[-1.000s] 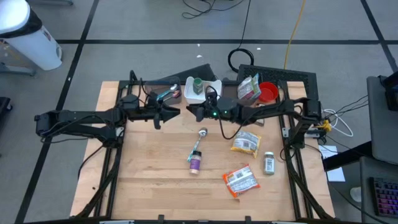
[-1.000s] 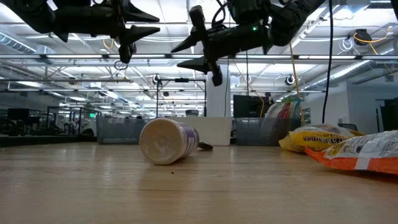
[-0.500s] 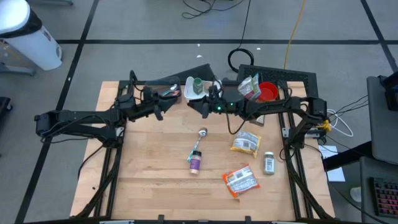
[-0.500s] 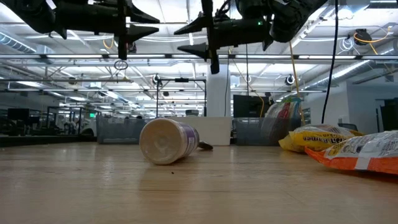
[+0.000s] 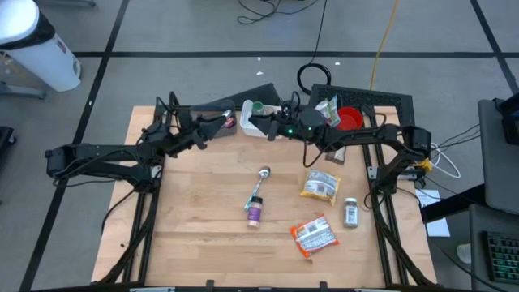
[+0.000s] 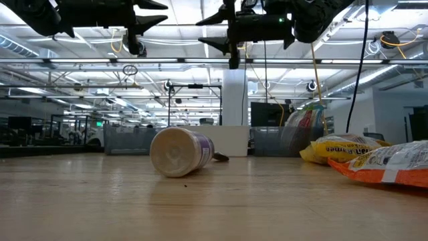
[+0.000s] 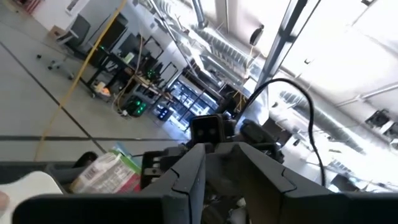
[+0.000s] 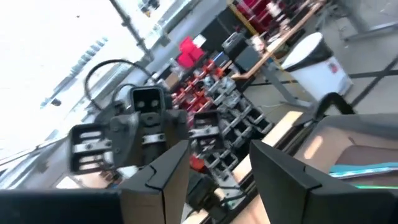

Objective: Pick & Place Food Item
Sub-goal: Put the white seasoning bottle into the white bin

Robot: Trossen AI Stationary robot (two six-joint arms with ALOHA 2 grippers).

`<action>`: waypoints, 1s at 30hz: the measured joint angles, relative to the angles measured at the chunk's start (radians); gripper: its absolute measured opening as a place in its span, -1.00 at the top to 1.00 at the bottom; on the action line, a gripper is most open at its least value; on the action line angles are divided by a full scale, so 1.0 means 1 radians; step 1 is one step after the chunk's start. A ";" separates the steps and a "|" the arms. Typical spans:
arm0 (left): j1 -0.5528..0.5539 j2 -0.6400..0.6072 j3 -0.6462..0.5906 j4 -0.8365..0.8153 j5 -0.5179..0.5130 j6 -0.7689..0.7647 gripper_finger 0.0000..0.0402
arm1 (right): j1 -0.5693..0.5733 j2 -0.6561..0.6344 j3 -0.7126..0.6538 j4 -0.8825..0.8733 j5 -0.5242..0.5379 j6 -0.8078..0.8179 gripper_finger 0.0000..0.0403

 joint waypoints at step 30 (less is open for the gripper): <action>-0.004 0.000 0.000 -0.006 0.100 0.001 0.51 | 0.007 0.002 0.000 -0.003 0.053 0.040 0.20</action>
